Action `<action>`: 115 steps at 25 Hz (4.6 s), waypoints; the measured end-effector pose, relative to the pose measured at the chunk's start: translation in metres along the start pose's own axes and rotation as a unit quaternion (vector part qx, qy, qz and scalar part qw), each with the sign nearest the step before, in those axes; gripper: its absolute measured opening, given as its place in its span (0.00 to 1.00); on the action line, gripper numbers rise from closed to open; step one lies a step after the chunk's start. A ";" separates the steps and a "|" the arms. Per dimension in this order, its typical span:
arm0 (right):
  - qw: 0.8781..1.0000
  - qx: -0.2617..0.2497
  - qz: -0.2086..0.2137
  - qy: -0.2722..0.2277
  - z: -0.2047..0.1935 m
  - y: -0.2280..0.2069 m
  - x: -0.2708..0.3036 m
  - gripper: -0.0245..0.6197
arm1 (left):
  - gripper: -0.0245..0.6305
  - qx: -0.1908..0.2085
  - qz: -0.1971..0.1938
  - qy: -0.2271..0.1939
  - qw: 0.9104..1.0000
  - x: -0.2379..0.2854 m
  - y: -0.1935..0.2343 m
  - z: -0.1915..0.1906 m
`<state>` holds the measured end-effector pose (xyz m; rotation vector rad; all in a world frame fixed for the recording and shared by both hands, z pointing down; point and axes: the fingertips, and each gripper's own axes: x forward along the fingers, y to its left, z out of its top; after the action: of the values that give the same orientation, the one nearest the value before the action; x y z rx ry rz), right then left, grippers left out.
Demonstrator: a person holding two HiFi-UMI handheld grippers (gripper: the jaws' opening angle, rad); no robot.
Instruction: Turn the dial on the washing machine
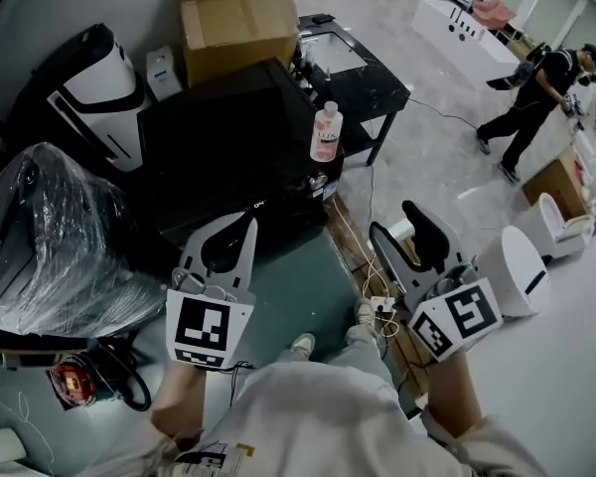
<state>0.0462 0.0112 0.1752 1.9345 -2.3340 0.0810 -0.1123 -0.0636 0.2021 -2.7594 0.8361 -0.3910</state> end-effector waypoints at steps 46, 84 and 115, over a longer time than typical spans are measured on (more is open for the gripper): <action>0.975 -0.065 0.202 0.071 -0.146 -0.086 0.183 0.43 | 0.07 -0.053 0.258 0.097 0.960 0.087 0.000 -0.087; 0.782 -0.604 0.096 0.121 -0.368 -0.071 0.281 0.47 | 0.07 -0.083 0.220 0.118 0.965 0.126 -0.001 -0.263; 0.978 -0.143 0.044 0.144 -0.369 -0.094 0.293 0.48 | 0.07 -0.088 0.193 0.116 0.970 0.139 -0.007 -0.268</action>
<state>0.1037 -0.2513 0.5729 1.5692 -2.1070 0.0276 -0.0829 -0.1749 0.4816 -2.6454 1.4985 -0.5935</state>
